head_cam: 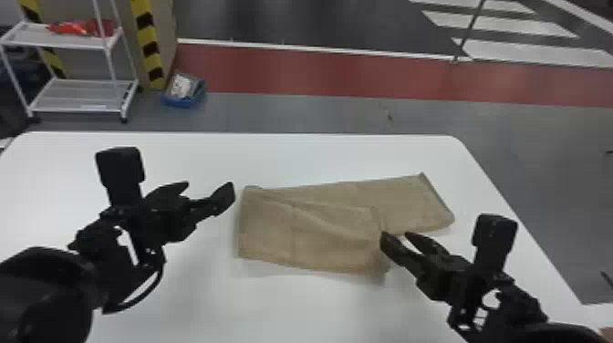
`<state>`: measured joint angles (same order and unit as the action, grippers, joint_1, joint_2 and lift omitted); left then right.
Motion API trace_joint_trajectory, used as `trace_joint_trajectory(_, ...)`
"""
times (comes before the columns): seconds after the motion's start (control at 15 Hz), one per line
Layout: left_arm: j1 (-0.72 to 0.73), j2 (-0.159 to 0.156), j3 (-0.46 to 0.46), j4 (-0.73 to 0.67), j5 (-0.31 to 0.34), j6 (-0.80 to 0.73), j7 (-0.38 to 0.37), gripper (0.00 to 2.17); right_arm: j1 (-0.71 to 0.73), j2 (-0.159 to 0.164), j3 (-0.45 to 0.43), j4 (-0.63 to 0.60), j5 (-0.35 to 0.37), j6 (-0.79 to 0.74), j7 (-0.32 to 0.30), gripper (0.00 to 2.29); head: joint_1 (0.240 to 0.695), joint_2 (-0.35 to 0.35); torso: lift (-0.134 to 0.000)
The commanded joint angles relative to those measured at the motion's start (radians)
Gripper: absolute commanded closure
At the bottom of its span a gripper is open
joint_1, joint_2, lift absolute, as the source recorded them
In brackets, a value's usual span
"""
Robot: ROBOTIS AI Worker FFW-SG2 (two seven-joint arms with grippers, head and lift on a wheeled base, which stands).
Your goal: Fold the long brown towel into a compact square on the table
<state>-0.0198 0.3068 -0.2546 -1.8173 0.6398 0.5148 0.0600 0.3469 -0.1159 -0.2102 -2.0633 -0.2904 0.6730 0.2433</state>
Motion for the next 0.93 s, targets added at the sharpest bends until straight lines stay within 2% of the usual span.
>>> trace_joint_trajectory(0.0,0.000,0.000,0.000,0.004,0.004,0.000,-0.005,0.09,-0.011,-0.002,-0.003,0.022,0.011,0.020,0.001,0.39,0.695,-0.171,-0.128)
trace_joint_trajectory(0.67,0.014,0.006,0.008,0.000,0.014,0.000,-0.012,0.09,-0.062,0.002,0.026,0.083,0.019,0.060,-0.024,0.42,0.695,-0.168,-0.128)
trace_joint_trajectory(0.73,0.014,0.008,0.008,0.001,0.014,0.000,-0.012,0.09,-0.066,0.002,0.029,0.084,0.019,0.075,-0.024,0.53,0.695,-0.166,-0.128)
trace_joint_trajectory(0.87,0.014,0.008,0.009,0.000,0.014,0.000,-0.014,0.09,-0.071,0.002,0.043,0.084,0.017,0.084,-0.025,0.53,0.695,-0.163,-0.128)
